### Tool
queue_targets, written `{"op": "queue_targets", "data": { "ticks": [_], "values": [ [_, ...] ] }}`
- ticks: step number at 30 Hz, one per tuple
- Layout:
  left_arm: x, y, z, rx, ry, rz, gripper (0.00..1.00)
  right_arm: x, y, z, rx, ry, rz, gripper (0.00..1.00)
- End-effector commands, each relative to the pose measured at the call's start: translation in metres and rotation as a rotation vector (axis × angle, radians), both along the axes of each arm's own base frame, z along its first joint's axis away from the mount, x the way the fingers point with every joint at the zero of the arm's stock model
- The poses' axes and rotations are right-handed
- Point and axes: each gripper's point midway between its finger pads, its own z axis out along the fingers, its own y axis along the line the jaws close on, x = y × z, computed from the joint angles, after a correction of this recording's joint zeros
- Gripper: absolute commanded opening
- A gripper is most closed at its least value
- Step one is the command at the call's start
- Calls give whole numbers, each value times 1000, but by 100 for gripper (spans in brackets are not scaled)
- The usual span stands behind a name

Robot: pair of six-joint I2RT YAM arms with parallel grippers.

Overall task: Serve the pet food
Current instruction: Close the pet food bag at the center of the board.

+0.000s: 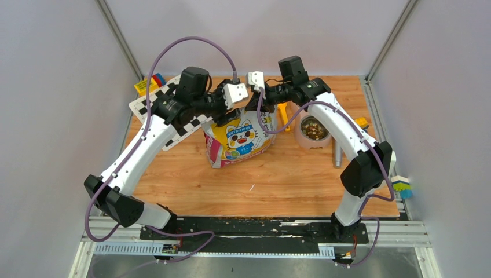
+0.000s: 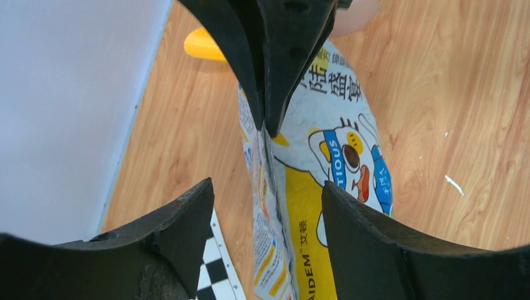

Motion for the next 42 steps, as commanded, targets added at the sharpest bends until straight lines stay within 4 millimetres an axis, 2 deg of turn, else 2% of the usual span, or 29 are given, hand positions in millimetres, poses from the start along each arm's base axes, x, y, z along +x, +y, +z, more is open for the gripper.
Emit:
{"op": "queue_targets", "data": {
  "ticks": [1, 3, 9, 11, 15, 18, 20, 21, 23, 26, 30, 31, 32, 33, 34, 36, 39, 42],
  "values": [
    [2, 12, -3, 69, -2, 45, 70, 8, -3, 33, 51, -103, -21, 0],
    [2, 15, -10, 90, 9, 51, 67, 8, -2, 32, 51, -101, -20, 0],
    [0, 19, -9, 100, 8, 66, 37, 8, -1, 32, 53, -99, -20, 0],
    [1, 22, -10, 112, 7, 76, 34, 9, -2, 32, 53, -101, -22, 0],
    [0, 26, -11, 130, 12, 87, 43, 10, -2, 36, 55, -112, -27, 0],
    [-1, 29, -12, 143, 11, 94, 43, 11, -1, 39, 58, -119, -29, 0],
    [0, 32, -13, 151, 4, 110, 25, 12, -1, 40, 60, -121, -30, 0],
    [1, 33, -13, 154, 0, 117, 8, 12, -1, 41, 61, -122, -30, 0],
    [2, 34, -14, 159, 0, 123, 0, 12, 0, 42, 62, -123, -31, 0],
    [6, 34, -14, 149, -19, 140, 0, 14, 1, 44, 65, -127, -38, 0],
    [6, 36, -1, 122, -58, 152, 0, 16, 2, 46, 67, -128, -48, 0],
    [7, 36, 0, 121, -56, 156, 1, 16, 3, 47, 67, -126, -50, 0],
    [7, 37, 1, 120, -59, 160, 25, 15, 3, 47, 68, -119, -51, 0],
    [7, 38, 0, 120, -59, 169, 47, 15, 3, 47, 69, -118, -52, 8],
    [8, 38, 5, 107, -78, 174, 87, 14, 4, 48, 70, -114, -50, 19],
    [8, 41, 6, 99, -91, 190, 98, 10, 4, 46, 72, -107, -43, 35],
    [6, 43, 7, 89, -100, 196, 100, 5, 5, 44, 69, -105, -30, 49],
    [3, 45, 14, 69, -114, 198, 100, 2, 4, 45, 67, -113, -30, 58]
  ]
}}
